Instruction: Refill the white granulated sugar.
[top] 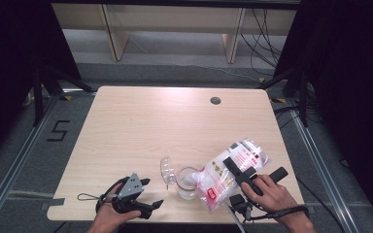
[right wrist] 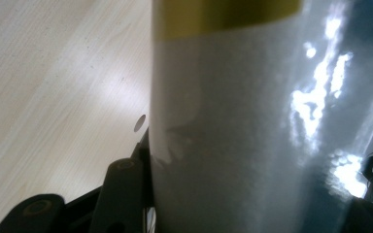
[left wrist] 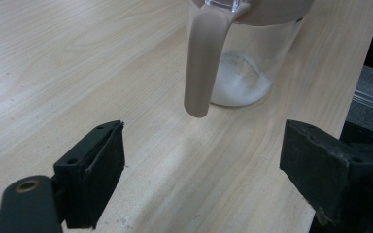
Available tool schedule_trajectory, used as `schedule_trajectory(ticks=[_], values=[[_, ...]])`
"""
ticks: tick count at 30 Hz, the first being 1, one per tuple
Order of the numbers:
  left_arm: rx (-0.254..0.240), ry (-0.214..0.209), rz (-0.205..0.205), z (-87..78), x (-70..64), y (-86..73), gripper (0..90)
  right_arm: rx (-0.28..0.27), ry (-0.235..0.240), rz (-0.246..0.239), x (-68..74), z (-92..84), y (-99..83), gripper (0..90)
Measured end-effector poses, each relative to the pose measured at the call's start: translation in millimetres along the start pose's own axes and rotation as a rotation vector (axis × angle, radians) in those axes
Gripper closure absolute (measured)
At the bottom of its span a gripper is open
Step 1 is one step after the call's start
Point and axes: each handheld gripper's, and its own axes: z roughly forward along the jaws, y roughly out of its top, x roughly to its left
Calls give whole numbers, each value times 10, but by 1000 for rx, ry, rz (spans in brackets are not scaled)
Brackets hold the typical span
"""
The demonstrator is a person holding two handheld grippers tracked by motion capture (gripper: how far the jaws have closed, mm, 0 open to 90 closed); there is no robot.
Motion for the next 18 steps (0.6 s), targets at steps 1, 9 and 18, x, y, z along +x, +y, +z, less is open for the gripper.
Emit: schedule_trajectory(ticks=[1, 9, 18], values=[[3, -4, 0, 0, 3, 1, 161, 2, 1, 1, 3, -3, -1, 579], [2, -4, -1, 1, 3, 0, 161, -2, -3, -5, -9, -6, -1, 586], [3, -3, 0, 1, 4, 0, 161, -13, -7, -10, -16, -1, -3, 594]])
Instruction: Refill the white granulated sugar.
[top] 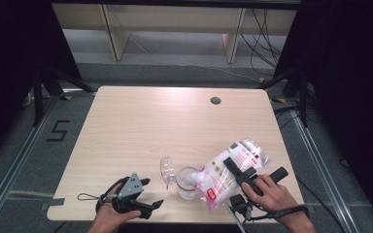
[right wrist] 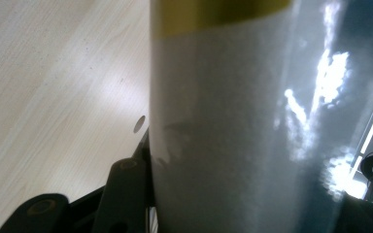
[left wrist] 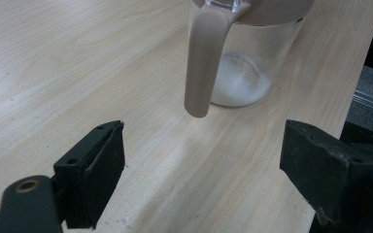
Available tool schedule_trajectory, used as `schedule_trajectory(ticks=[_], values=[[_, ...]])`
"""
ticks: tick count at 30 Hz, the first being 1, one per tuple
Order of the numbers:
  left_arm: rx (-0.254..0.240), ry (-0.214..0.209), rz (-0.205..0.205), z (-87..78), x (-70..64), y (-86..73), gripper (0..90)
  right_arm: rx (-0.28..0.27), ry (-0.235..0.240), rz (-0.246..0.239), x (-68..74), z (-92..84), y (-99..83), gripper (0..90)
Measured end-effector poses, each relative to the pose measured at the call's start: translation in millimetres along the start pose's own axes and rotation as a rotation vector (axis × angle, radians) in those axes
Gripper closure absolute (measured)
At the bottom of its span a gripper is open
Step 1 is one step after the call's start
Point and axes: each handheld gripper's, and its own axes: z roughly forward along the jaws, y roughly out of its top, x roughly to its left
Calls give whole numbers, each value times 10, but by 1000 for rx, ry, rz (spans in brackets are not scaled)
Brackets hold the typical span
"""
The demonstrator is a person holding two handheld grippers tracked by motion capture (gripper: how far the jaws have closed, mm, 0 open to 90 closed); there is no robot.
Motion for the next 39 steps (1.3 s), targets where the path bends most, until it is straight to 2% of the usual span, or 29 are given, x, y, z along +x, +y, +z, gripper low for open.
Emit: schedule_trajectory(ticks=[9, 11, 15, 16, 20, 21, 27, 39], values=[[-4, 4, 1, 0, 4, 1, 161, 3, 1, -6, -3, -1, 0, 601], [-9, 4, -1, 3, 4, -2, 161, 10, -4, 16, 14, -10, -2, 602], [-11, -1, -2, 8, 6, -3, 161, 11, -3, 11, 11, -13, -3, 604], [-10, -1, -2, 8, 6, -3, 161, 0, -6, -9, -7, -6, -3, 604], [-11, 4, -2, 4, 4, -2, 160, 1, -2, -5, -12, -11, 0, 605], [-10, 4, -2, 3, 4, -2, 161, 10, -2, 13, -2, -23, -2, 606], [6, -2, 1, -3, 7, 1, 160, 6, -3, 2, -4, -22, -1, 608], [4, 3, 1, -2, 5, 2, 161, 6, -9, 3, -28, -43, 3, 612]])
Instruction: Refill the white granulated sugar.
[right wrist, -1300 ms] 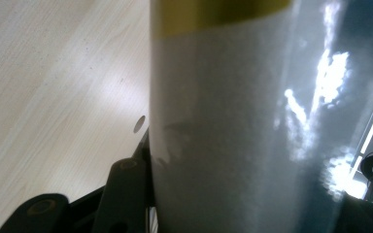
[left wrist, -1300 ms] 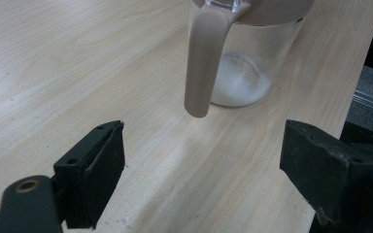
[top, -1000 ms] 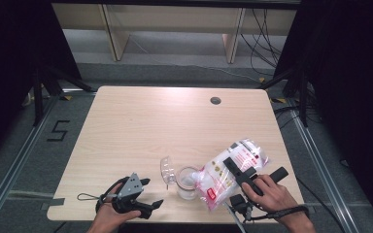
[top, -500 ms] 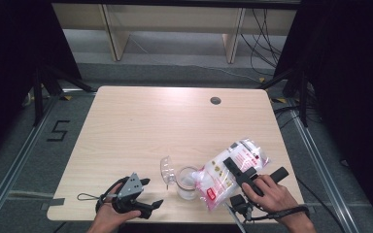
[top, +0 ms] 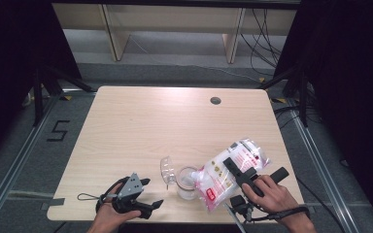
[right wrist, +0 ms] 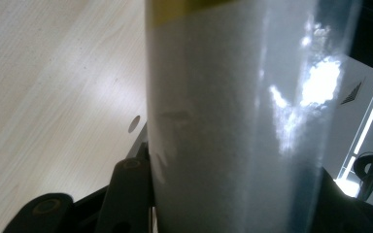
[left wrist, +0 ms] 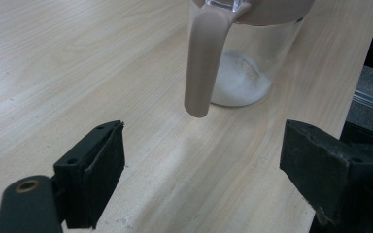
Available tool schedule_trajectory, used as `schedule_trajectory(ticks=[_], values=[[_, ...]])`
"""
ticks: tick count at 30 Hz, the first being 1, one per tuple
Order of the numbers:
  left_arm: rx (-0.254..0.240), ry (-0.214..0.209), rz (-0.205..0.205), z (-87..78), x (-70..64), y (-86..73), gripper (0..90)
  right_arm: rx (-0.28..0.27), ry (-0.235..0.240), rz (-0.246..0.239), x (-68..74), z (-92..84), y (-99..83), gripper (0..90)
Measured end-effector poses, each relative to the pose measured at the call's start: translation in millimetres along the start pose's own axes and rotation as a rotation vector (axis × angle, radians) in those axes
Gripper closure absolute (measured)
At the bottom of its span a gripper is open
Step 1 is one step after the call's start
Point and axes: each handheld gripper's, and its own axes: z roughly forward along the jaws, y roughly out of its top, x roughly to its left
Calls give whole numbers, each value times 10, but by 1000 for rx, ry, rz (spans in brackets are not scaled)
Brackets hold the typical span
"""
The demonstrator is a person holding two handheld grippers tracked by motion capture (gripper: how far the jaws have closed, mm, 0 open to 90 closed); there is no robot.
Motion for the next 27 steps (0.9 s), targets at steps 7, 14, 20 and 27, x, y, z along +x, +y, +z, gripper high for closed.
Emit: schedule_trajectory(ticks=[7, 14, 20, 27], values=[[-1, 1, 0, 2, 0, 0, 160, -10, -5, -20, -16, 1, 13, 613], [-17, -3, -13, 12, -4, -6, 161, -15, -5, -26, -21, 2, 24, 614], [-19, -3, -14, 12, -4, -4, 161, -11, -5, -19, -20, 0, 17, 615], [-21, -4, -16, 18, 2, -5, 161, -9, -5, -10, -13, -8, 10, 616]])
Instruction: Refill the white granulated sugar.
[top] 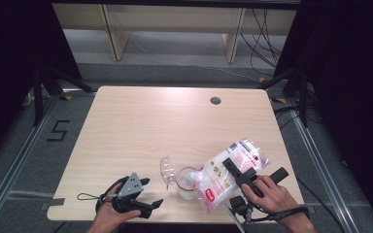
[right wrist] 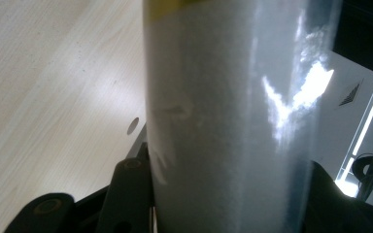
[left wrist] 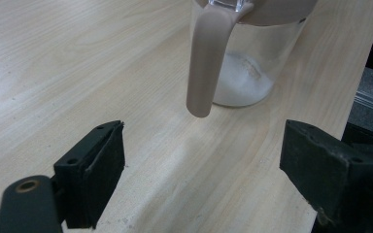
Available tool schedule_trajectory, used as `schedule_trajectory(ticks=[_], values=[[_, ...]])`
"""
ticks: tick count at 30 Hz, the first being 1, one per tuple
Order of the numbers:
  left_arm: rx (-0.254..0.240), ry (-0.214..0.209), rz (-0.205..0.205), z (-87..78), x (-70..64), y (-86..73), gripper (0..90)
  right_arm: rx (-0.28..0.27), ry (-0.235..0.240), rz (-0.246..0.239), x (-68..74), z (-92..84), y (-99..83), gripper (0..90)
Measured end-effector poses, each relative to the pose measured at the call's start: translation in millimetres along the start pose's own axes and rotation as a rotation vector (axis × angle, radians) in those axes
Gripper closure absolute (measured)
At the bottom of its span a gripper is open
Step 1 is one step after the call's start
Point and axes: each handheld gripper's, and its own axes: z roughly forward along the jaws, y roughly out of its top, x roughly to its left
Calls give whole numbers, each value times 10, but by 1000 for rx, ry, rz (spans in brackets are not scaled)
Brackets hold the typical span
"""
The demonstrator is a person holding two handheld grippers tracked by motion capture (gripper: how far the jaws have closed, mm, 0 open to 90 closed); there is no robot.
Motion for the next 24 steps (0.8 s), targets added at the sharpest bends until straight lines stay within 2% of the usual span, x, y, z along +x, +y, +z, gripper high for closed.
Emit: schedule_trajectory(ticks=[8, 9, 12, 15, 18, 19, 21, 22, 23, 24], values=[[6, 5, -3, -23, -1, 7, 161, -10, 0, -13, -10, 9, 7, 617], [0, 3, 4, -16, 0, 5, 161, 0, 0, 6, 2, -1, 5, 618], [-4, 3, 4, -8, -6, 0, 161, 2, 2, 5, -2, -4, 1, 618], [-2, 3, 3, -9, -4, 0, 161, -8, -1, -12, -17, 5, -5, 618], [-3, 3, 4, -10, -6, 0, 161, -4, 1, -7, -12, 3, -4, 619], [-3, 2, 4, -9, -6, 0, 161, 6, 3, 9, 2, -5, -4, 619], [-9, 1, -1, -2, -13, -2, 161, -5, 2, -13, -6, 9, 3, 619], [16, 12, 26, -14, 8, 0, 161, -1, 4, -7, 0, 6, 3, 619], [15, 12, 25, -14, 8, 0, 162, -5, 3, -22, -7, 10, 4, 620], [-10, 2, -2, -3, -13, -2, 162, -4, 3, -20, -5, 9, 4, 620]])
